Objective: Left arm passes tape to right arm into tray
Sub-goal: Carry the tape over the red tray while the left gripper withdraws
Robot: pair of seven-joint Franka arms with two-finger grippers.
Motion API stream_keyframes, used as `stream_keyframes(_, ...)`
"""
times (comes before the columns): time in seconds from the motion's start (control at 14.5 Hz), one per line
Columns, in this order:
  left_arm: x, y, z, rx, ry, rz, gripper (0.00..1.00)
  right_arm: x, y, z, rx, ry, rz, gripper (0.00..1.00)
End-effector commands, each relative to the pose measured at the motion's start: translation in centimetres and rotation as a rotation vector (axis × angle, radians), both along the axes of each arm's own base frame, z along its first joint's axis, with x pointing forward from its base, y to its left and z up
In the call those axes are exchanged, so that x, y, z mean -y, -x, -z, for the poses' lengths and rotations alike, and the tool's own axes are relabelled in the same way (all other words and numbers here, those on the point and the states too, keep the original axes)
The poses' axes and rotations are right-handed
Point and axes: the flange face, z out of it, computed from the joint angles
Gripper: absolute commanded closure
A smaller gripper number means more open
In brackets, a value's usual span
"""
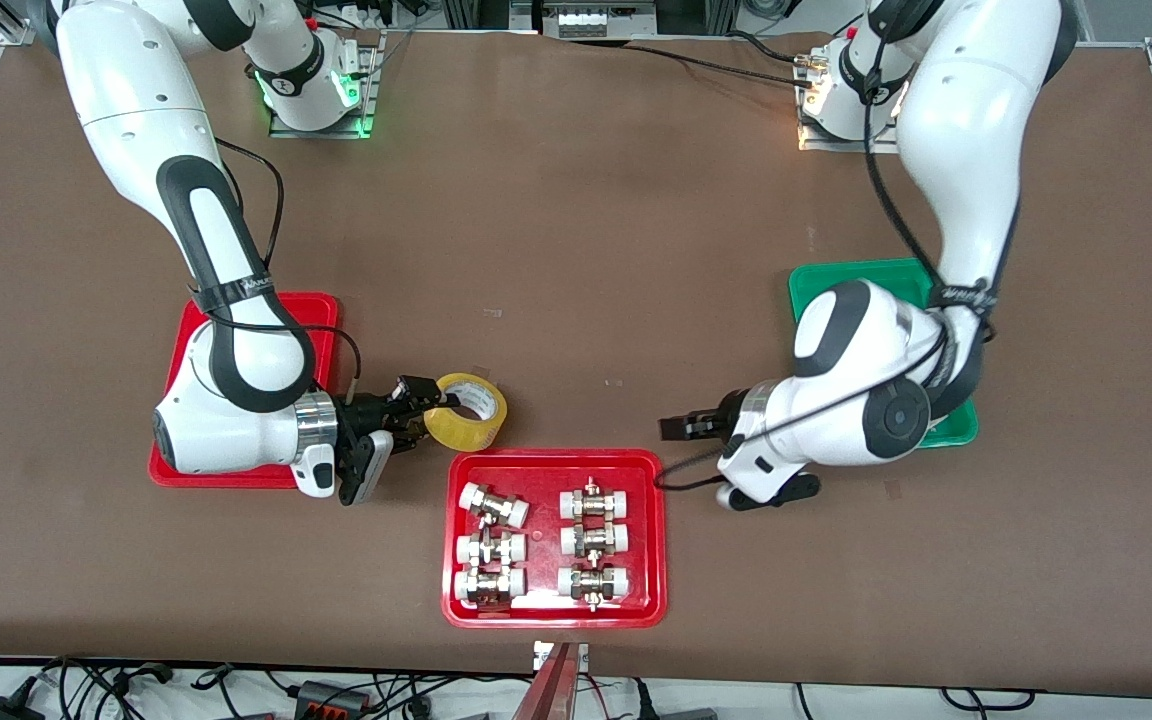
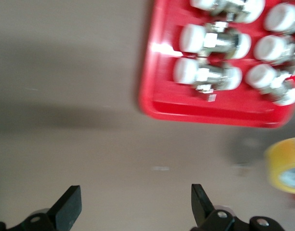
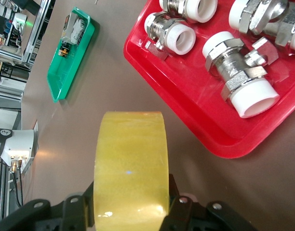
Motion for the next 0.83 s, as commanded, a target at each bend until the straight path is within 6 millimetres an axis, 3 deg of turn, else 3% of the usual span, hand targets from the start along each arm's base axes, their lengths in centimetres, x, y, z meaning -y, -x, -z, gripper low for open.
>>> stream_keyframes(0.0,-3.2,1.6,-4.3,-0.019,-0.149,0.042,0.00,1.0,-0.2,-2.9,-0.009,0.002,0.025,0.65)
stream_keyframes(0.14,-8.4,2.0,-8.0,-0.039,-0.274,0.018,0.00,4.0,-0.6,-4.6,-0.072,0.003,0.083,0.67)
stream_keyframes(0.21,-10.3,2.9,-11.6,-0.010,-0.353,0.012,0.00,6.3,-1.1,-5.1,-0.087,0.002,0.116,0.67)
stream_keyframes(0.34,-12.4,4.8,-17.8,0.041,-0.404,-0.021,0.00,13.5,-1.6,-5.1,-0.129,-0.015,0.182,0.67)
stream_keyframes(0.48,-14.8,6.4,-21.2,0.024,-0.415,-0.060,0.00,19.3,-0.9,-4.0,-0.174,0.008,0.213,0.67)
stream_keyframes(0.55,-16.0,6.3,-21.4,0.011,-0.417,-0.076,0.00,22.8,-0.6,-3.6,-0.183,0.049,0.230,0.67)
stream_keyframes(0.69,-16.1,6.8,-21.1,-0.028,-0.436,-0.076,0.00,28.8,1.4,-2.0,-0.274,0.058,0.255,0.67)
stream_keyframes(0.76,-15.6,7.4,-20.9,-0.061,-0.439,-0.054,0.00,30.8,2.8,-0.7,-0.323,0.046,0.267,0.67)
